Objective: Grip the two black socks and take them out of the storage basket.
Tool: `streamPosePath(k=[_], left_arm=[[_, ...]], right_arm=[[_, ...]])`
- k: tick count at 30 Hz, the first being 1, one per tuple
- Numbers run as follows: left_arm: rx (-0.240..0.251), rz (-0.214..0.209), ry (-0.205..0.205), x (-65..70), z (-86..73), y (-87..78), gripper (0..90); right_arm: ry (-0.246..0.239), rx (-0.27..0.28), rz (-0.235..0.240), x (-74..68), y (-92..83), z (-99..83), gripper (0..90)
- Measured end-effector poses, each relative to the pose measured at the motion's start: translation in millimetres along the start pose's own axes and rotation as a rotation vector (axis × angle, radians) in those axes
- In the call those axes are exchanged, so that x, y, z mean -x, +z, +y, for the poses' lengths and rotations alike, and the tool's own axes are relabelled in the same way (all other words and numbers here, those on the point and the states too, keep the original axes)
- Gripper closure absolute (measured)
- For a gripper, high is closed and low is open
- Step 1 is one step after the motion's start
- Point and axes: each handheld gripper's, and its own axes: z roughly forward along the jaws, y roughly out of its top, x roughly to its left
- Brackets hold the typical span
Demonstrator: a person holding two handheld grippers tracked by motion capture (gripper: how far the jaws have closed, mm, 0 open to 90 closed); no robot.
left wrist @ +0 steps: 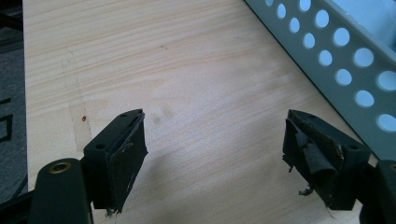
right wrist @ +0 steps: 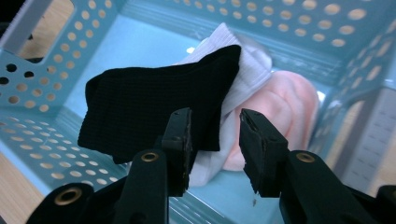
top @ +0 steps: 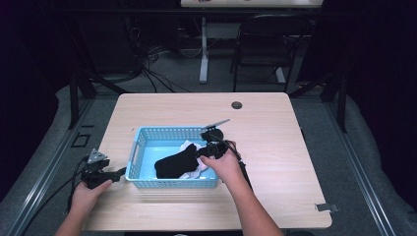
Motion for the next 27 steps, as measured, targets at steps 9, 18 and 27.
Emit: streamPosePath(k=[9, 18, 27], left_arm=[[0.003, -0.002, -0.002, 0.1, 0.3, -0.3, 21.3], [0.004, -0.002, -0.002, 0.2, 0.4, -0.2, 21.4], [0.005, -0.003, -0.005, 0.3, 0.4, -0.1, 21.4]], right_arm=[[0.005, -0.109, 0.0, -6.8, 22.5, 10.5, 64.3], [0.069, -0.176, -0.005, -3.6, 40.6, 13.8, 64.2], [0.061, -0.186, 0.026, -11.8, 49.2, 15.0, 74.3]])
